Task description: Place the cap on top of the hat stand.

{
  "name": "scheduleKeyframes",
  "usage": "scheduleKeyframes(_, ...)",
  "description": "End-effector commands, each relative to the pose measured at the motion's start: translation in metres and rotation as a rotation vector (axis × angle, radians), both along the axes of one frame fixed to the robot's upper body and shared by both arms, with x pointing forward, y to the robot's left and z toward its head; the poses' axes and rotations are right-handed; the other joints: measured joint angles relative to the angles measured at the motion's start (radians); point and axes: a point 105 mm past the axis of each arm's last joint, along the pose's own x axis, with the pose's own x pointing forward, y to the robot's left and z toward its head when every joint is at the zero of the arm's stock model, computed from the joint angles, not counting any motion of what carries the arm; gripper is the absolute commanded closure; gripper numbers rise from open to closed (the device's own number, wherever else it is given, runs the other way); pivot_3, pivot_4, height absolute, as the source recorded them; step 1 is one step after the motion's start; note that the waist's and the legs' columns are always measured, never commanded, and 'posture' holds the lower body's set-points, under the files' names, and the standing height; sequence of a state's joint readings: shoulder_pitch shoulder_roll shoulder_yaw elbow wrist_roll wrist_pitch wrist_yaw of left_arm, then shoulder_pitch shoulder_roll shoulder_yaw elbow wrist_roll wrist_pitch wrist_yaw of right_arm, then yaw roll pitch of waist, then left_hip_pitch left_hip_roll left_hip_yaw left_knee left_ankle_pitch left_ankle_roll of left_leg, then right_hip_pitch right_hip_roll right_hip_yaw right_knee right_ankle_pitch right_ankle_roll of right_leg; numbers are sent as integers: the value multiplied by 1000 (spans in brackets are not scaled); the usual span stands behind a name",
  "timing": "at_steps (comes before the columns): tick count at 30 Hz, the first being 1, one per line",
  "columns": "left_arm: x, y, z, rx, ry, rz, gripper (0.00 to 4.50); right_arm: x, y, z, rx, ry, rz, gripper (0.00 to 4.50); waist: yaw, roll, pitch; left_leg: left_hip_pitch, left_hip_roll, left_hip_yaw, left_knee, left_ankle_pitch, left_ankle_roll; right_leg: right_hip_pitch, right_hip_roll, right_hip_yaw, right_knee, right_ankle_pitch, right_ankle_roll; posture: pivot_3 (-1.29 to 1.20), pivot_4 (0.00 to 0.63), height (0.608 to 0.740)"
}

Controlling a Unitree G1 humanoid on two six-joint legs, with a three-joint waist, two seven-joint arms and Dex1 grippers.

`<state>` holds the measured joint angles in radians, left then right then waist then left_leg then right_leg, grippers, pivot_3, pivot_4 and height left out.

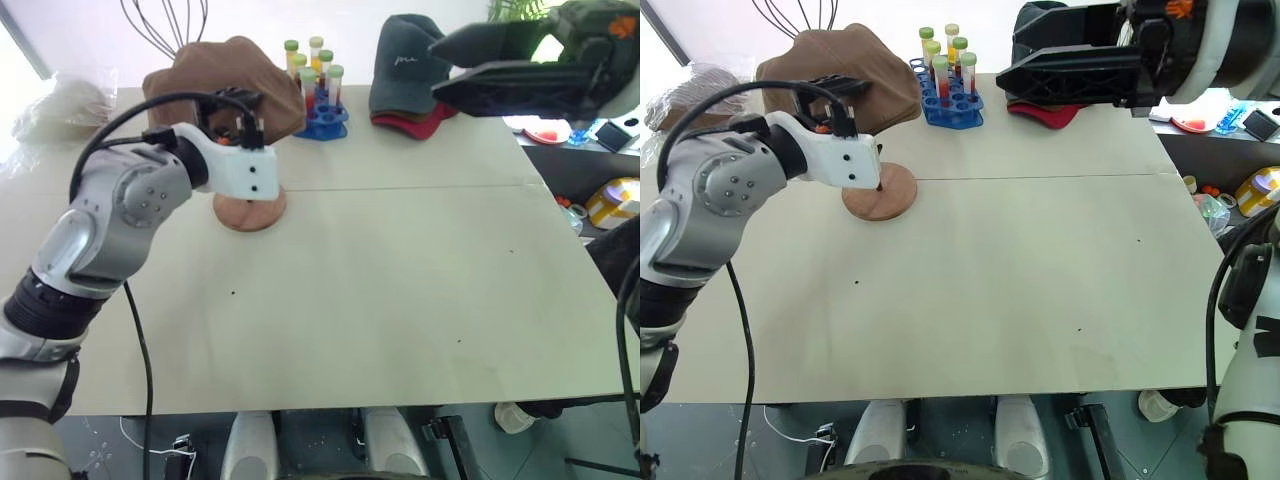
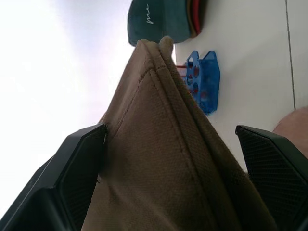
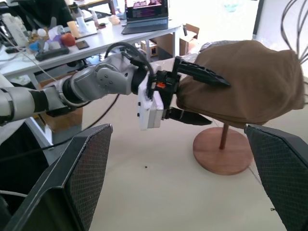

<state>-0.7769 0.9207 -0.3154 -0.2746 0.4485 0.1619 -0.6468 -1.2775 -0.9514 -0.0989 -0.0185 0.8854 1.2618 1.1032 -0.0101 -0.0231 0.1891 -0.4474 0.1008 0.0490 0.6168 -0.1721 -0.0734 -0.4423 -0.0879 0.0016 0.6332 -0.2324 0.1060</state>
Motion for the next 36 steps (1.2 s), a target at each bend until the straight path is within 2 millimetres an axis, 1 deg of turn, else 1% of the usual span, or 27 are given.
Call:
scheduleKeyframes(1,-4,10,12,-35,-38,26,0,-1,-6,8,-1,-68,-25,10,0,0,0,0,0,0,0,0,0,0,0,0,0,0,0,0,150,728)
scheduleKeyframes(2,-5,12,13,-51,-36,31,0,1,-7,6,-7,-74,-31,10,0,0,0,0,0,0,0,0,0,0,0,0,0,0,0,0,150,728)
scheduleKeyframes(5,-8,18,20,-110,-39,35,826,5,-8,1,-15,-75,-39,0,-1,0,0,0,0,0,0,0,0,0,0,0,0,0,0,0,150,728)
scheduleKeyframes(8,-11,25,28,-165,-51,39,2418,9,-8,-4,-18,-74,-42,0,-1,0,0,0,0,0,0,0,0,0,0,0,1,0,0,0,150,728)
scheduleKeyframes(10,-13,29,34,-184,-70,31,3377,11,-8,-5,-18,-74,-43,0,-1,0,0,0,0,0,0,0,0,0,0,0,1,0,0,0,150,728)
scheduleKeyframes(11,-15,31,37,-196,-80,27,4053,12,-8,-6,-19,-75,-44,0,-1,0,0,0,0,0,0,0,0,0,0,0,1,0,1,0,150,728)
scheduleKeyframes(12,-17,33,39,-209,-87,24,4465,13,-8,-7,-20,-75,-44,0,-1,0,0,0,0,0,0,0,0,0,0,0,1,0,1,0,150,728)
scheduleKeyframes(15,-22,36,44,-231,-107,2,4465,16,-8,-8,-20,-78,-45,0,-1,0,0,1,0,0,0,0,0,0,0,0,1,0,1,0,150,728)
scheduleKeyframes(19,-31,52,44,-267,-124,-7,4465,21,-7,-10,-20,-79,-50,0,-4,0,0,1,0,0,0,0,0,0,0,0,1,0,1,0,150,728)
scheduleKeyframes(21,-34,61,46,-330,-137,-23,4465,23,-7,-11,-21,-79,-53,0,-3,0,0,1,0,0,0,0,0,0,0,0,1,0,1,0,150,728)
scheduleKeyframes(23,-37,64,49,-373,-147,-60,4465,25,-7,-11,-20,-77,-54,0,-2,0,0,1,0,0,0,0,0,0,0,0,1,0,1,0,150,728)
scheduleKeyframes(27,-44,56,55,-398,-161,-211,4465,30,-5,-12,-18,-76,-55,0,1,0,0,1,0,0,1,0,0,1,0,0,1,0,1,0,150,728)
scheduleKeyframes(32,-44,52,64,-436,-150,-291,4465,32,-5,-13,-14,-72,-56,0,2,0,0,1,0,0,1,0,0,1,0,0,1,0,1,0,150,728)
scheduleKeyframes(34,-47,49,70,-429,-167,-334,4465,33,-6,-15,-17,-69,-60,0,1,0,0,1,0,0,1,0,0,1,0,0,2,1,1,0,150,728)
scheduleKeyframes(36,-51,51,76,-424,-183,-360,4465,33,-6,-16,-20,-67,-63,0,0,0,0,1,0,0,1,0,0,1,0,0,2,1,1,0,150,728)
